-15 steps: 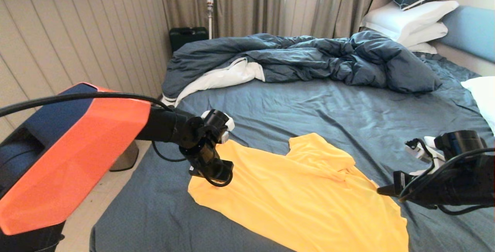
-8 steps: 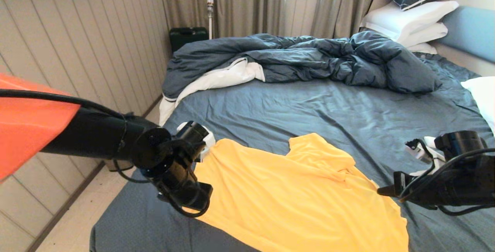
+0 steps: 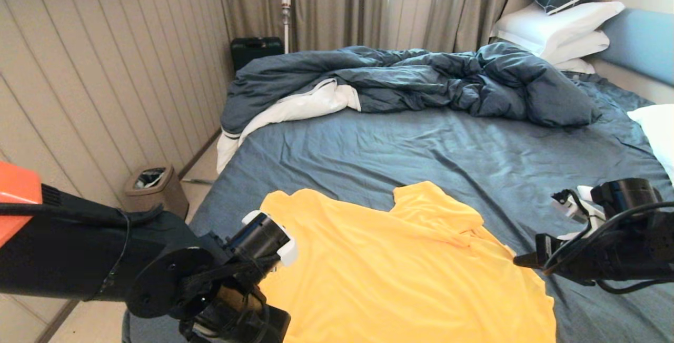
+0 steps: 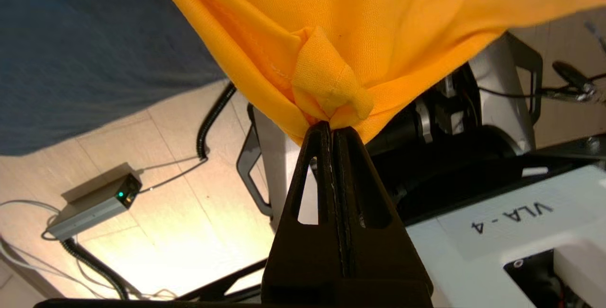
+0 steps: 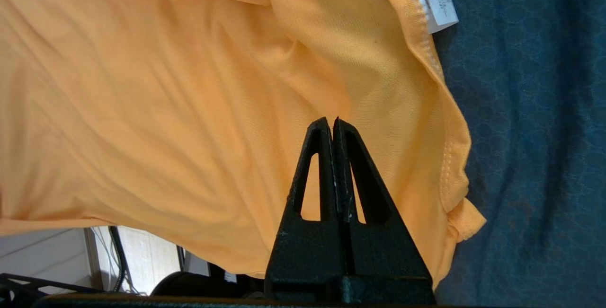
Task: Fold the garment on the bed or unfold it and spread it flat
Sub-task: Unford the yellow T-shirt
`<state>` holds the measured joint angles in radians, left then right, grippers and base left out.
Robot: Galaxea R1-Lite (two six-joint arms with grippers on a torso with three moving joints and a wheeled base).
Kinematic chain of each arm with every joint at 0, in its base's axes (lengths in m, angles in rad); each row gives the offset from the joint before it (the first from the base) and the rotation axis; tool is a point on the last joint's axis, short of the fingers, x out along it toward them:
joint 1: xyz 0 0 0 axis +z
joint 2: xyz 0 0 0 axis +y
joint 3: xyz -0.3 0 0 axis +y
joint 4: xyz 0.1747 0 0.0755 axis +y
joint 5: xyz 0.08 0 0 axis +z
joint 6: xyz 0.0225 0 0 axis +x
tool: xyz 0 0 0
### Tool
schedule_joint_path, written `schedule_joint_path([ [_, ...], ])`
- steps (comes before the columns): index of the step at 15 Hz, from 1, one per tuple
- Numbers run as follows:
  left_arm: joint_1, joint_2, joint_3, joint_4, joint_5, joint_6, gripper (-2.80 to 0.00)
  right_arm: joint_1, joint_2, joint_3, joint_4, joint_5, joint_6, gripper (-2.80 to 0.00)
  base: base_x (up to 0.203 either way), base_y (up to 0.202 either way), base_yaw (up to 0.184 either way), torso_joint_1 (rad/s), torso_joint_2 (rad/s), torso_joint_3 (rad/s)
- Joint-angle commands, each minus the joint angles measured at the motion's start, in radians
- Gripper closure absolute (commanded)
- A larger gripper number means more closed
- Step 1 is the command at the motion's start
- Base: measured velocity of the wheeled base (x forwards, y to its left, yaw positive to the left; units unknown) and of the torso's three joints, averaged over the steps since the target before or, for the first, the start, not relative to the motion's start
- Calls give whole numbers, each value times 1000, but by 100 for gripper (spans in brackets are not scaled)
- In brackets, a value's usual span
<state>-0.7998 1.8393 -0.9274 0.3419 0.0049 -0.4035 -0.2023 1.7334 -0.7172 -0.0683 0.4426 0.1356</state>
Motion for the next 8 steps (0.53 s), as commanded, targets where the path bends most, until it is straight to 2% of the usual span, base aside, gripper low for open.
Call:
schedule_joint_path([
  [1,-16,-8,21,0,0,-8,0,0,2,1,-1,2,1,0,0,0,0,0,0,0],
  [8,-22,-96,110,-1,4,-9,0,1,2,1,-1,2,1,0,0,0,0,0,0,0],
])
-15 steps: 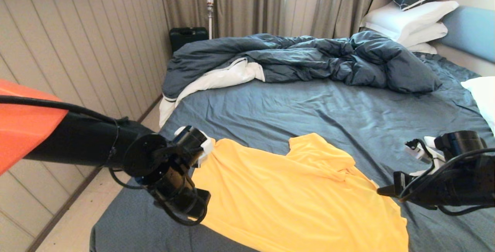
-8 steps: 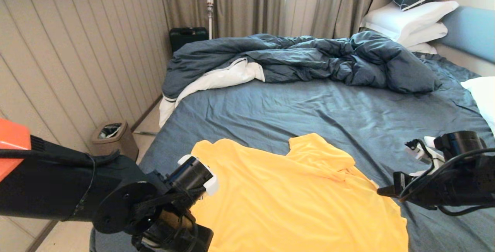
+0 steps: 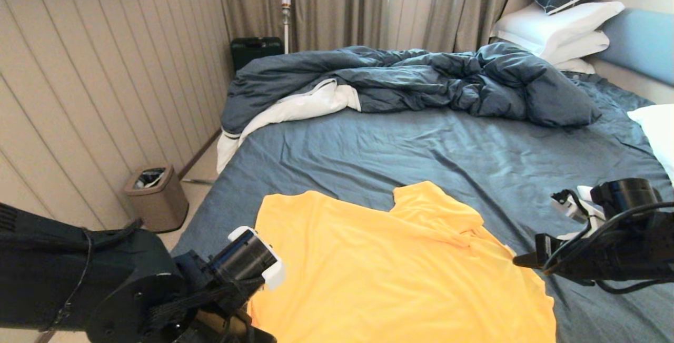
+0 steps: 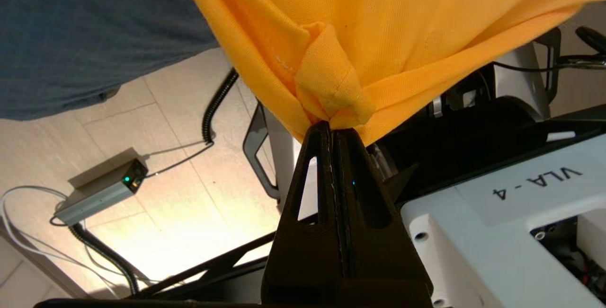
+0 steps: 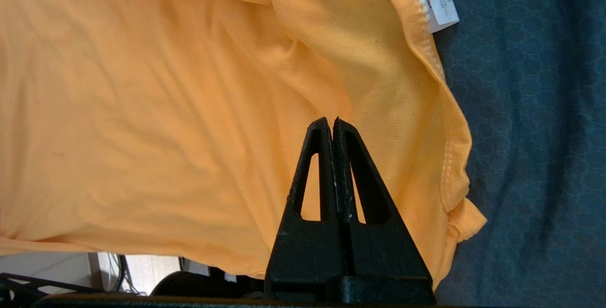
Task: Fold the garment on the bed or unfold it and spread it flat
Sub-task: Unford the yellow T-shirt
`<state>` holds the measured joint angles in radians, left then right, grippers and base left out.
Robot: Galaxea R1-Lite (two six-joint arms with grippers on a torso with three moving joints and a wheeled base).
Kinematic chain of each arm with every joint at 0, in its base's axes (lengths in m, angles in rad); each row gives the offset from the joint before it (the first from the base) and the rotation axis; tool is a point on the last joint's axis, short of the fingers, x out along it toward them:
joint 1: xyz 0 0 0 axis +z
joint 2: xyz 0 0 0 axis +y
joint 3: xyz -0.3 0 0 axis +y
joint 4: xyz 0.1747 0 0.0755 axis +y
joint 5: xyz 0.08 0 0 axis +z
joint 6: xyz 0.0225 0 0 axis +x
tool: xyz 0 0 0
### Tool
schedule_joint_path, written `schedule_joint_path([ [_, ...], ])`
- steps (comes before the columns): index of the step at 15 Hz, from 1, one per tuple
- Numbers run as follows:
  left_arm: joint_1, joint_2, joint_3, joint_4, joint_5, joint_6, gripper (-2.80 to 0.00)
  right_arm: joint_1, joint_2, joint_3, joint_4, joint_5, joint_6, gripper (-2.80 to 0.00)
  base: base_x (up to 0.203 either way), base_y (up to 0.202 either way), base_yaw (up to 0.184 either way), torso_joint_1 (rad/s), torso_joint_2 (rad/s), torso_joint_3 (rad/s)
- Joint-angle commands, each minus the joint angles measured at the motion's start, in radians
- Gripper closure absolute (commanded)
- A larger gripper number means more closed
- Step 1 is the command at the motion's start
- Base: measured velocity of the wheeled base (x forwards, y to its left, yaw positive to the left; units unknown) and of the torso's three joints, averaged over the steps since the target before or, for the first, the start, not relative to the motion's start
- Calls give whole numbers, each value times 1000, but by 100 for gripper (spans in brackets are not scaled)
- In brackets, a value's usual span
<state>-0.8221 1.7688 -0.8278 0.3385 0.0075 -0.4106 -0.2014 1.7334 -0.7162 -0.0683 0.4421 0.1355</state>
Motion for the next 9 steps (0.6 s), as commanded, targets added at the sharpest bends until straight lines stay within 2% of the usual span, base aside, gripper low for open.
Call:
schedule_joint_path([
  [1,1,-26,10,2,2,-2,0,0,2,0,-1,3,1,0,0,0,0,0,0,0],
  [6,0,-9,0,-2,0,1,0,0,3,0,-1,3,1,0,0,0,0,0,0,0],
  [7,0,-9,1,-8,2,1,-280,0,5,0,-1,3,1,0,0,0,0,0,0,0],
  [9,0,-19,-6,-11,2,-2,-280,0,5,-2,-2,3,1,0,0,0,0,0,0,0],
])
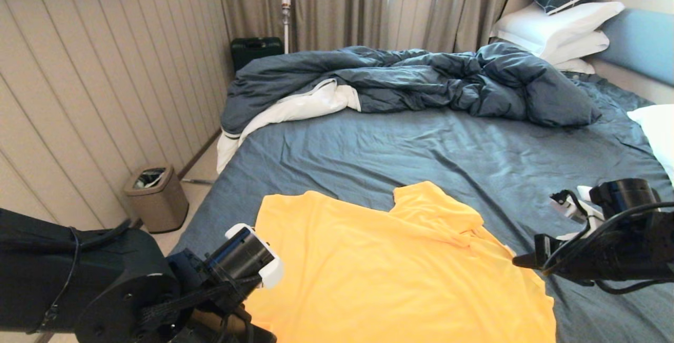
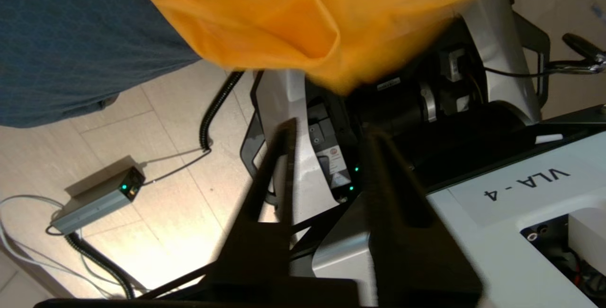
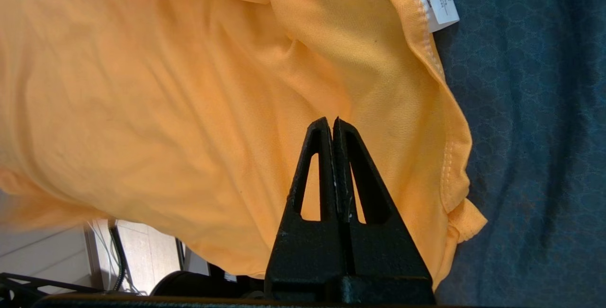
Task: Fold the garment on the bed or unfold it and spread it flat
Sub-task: Unford the yellow T-shirt
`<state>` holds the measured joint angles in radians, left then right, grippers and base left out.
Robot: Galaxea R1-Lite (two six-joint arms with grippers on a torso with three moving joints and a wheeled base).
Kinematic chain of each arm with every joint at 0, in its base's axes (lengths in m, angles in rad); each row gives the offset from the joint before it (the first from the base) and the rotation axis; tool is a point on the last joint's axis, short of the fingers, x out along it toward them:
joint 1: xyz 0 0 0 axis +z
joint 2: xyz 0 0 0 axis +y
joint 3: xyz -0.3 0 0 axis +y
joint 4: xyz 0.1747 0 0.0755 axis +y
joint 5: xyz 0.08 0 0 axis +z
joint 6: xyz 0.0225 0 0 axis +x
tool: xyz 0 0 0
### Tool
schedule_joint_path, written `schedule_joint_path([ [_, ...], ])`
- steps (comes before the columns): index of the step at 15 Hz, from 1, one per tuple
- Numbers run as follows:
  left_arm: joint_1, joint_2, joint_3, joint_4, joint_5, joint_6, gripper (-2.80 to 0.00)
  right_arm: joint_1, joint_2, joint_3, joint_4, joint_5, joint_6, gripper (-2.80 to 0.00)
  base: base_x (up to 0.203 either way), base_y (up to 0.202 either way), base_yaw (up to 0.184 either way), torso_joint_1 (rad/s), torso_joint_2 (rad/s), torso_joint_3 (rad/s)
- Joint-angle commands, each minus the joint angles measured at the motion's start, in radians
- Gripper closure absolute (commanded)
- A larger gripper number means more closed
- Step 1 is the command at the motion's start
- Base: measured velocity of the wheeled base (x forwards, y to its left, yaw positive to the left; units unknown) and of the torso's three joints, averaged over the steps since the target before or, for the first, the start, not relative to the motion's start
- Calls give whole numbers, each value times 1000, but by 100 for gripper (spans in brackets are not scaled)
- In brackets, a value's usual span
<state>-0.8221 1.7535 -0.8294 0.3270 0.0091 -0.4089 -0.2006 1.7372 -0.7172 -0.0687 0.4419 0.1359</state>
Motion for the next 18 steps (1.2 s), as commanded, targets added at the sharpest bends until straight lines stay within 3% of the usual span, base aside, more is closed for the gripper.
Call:
schedule_joint_path([
  [1,0,-21,-5,1,0,-4,-280,0,2,-1,-2,3,1,0,0,0,0,0,0,0],
  [7,7,-186,6,12,15,-2,-280,0,-2,1,0,4,1,0,0,0,0,0,0,0],
  [10,43,-315,10,20,93,1,-280,0,-21,4,0,6,1,0,0,0,0,0,0,0],
  [11,80,-353,11,31,116,4,-259,0,-31,10,0,6,1,0,0,0,0,0,0,0],
  [12,126,-384,9,48,127,9,0,1,-33,12,0,6,1,0,0,0,0,0,0,0],
  [15,237,-402,8,59,134,16,0,1,-46,2,0,9,6,0,0,0,0,0,0,0],
  [18,382,-390,-20,-3,144,74,0,-5,-83,-54,3,7,30,0,0,0,0,0,0,0],
])
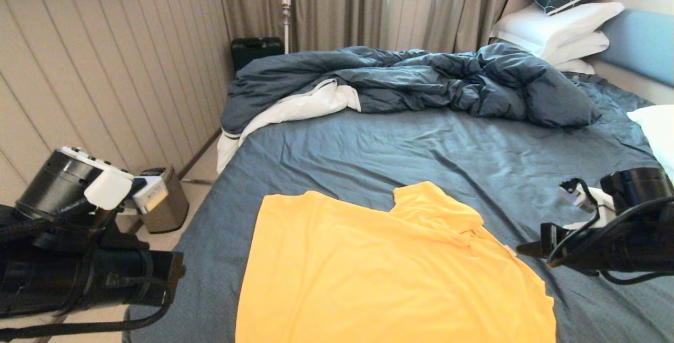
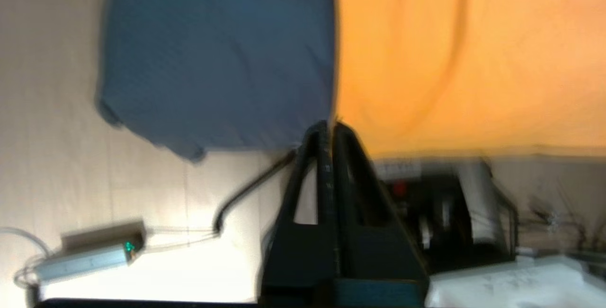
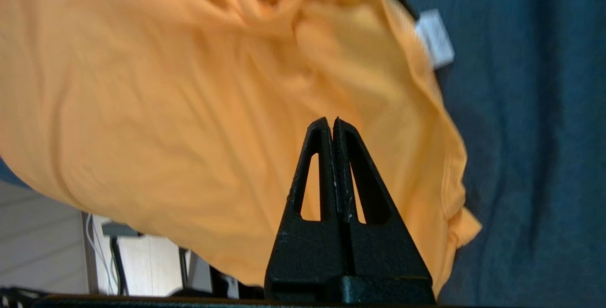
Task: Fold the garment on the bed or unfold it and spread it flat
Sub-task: Unford the yellow T-shirt
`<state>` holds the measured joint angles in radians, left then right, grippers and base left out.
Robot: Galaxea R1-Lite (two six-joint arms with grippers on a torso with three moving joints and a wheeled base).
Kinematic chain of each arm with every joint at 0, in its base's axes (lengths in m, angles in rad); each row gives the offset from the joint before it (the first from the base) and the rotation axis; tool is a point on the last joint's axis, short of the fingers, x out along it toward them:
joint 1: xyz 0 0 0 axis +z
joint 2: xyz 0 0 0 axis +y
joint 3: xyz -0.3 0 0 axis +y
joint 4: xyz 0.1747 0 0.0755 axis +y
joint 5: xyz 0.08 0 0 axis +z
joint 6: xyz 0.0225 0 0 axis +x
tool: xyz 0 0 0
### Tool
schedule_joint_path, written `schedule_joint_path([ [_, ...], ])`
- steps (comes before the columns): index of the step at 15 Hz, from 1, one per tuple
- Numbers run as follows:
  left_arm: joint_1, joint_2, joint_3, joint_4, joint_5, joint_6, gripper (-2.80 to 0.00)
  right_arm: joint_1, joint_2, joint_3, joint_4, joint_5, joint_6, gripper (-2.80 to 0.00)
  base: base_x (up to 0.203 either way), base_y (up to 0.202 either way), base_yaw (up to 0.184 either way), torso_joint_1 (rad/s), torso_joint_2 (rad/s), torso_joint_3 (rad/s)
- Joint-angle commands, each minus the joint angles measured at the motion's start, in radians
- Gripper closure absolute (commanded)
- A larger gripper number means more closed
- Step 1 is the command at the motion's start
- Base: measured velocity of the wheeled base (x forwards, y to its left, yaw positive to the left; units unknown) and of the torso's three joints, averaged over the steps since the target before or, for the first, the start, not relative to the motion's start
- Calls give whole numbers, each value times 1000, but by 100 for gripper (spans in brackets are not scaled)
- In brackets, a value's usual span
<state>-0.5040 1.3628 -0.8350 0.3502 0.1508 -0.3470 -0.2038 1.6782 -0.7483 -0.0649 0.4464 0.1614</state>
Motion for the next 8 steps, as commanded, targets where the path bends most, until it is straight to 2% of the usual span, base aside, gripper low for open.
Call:
schedule_joint_path([
  [1,105,6,-37,-90,3,29,0,-2,-45,-50,-2,-5,25,0,0,0,0,0,0,0],
  [2,136,21,-63,-144,6,38,0,0,-55,-77,-4,-45,35,0,0,0,0,0,0,0],
  [4,176,68,-106,-193,5,45,0,15,-55,-125,-28,-182,38,0,0,0,0,0,0,0],
  [5,185,91,-128,-199,2,57,0,30,-52,-156,-38,-210,44,0,0,0,0,0,0,0],
  [8,186,159,-216,-206,-8,68,0,70,-7,-265,-19,-217,58,0,0,0,0,0,0,0],
])
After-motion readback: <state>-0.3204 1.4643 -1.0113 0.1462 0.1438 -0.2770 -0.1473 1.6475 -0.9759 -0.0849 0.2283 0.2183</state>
